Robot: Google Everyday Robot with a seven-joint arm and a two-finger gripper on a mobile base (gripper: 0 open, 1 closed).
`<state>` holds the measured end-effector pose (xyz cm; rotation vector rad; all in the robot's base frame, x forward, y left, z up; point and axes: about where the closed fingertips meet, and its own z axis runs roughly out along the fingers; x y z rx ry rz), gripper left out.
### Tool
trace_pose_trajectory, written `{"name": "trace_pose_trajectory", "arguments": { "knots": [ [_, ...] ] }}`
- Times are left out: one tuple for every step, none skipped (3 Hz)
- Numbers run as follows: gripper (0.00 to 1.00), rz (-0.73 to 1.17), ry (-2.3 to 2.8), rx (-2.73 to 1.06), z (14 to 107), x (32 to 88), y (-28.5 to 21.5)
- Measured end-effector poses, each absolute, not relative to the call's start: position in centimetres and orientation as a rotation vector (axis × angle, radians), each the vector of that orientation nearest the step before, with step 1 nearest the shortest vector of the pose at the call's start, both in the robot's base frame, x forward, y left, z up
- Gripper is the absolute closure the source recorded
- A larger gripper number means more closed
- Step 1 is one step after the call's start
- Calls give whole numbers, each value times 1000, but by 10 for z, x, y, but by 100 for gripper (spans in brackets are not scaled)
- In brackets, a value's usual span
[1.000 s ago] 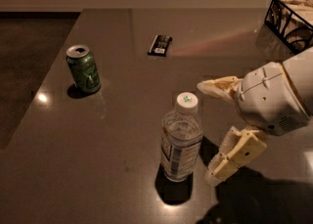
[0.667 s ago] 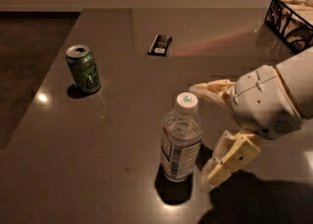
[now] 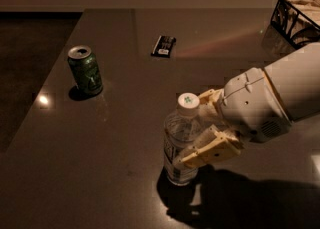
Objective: Knock blue plastic bottle over
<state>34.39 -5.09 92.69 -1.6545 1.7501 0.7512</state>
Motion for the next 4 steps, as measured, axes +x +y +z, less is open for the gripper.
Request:
{"name": "trace_pose_trajectory", "arguments": {
  "knots": [
    [64, 778, 1753, -1638, 932, 343, -43],
    [88, 716, 1834, -1629, 947, 353, -49],
    [100, 526, 2056, -1585, 971, 393, -91],
    [100, 361, 2215, -1543, 984, 425, -129]
  ]
}}
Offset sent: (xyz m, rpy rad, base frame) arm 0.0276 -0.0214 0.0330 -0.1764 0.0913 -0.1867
